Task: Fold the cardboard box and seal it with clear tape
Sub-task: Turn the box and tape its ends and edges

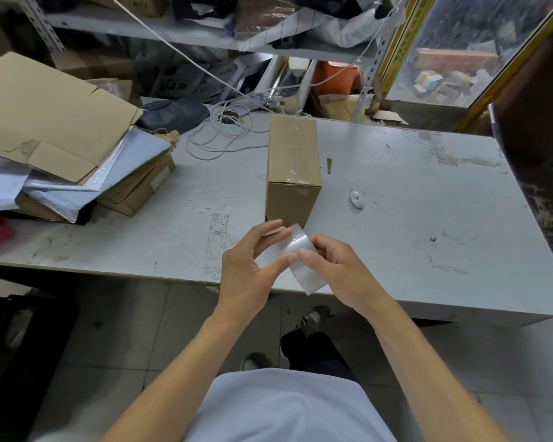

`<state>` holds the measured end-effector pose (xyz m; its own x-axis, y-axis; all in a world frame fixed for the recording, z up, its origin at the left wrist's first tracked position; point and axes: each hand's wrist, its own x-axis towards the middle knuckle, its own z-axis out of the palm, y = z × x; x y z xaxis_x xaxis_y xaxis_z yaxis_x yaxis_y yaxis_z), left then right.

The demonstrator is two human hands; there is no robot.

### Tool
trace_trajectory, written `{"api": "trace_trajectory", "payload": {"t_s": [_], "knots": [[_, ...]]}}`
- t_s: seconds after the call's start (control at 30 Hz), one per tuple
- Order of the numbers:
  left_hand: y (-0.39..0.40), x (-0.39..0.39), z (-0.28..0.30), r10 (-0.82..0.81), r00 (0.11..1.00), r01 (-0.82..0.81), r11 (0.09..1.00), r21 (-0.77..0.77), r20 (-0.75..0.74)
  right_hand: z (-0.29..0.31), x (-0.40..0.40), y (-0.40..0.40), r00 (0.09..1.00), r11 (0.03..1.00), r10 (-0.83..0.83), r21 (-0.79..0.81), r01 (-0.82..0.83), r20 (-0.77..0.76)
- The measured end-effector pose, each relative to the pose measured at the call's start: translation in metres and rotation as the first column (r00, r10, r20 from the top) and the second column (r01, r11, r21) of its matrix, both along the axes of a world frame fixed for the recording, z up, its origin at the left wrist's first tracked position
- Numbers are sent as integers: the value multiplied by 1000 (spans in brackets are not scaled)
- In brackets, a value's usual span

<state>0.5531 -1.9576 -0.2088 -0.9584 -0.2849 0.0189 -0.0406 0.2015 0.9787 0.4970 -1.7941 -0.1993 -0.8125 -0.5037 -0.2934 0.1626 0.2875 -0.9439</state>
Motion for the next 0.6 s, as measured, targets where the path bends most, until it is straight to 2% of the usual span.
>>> {"api": "trace_trajectory", "payload": {"t_s": [0.3, 0.6], "knots": [[-5, 1, 3, 103, 994, -104, 992, -72, -23, -1, -1, -2, 995, 995, 4, 104, 7, -104], [-2, -1, 2, 106, 994, -100, 983, -155, 28, -1, -2, -3, 971, 965, 104, 258, -45, -217]]}}
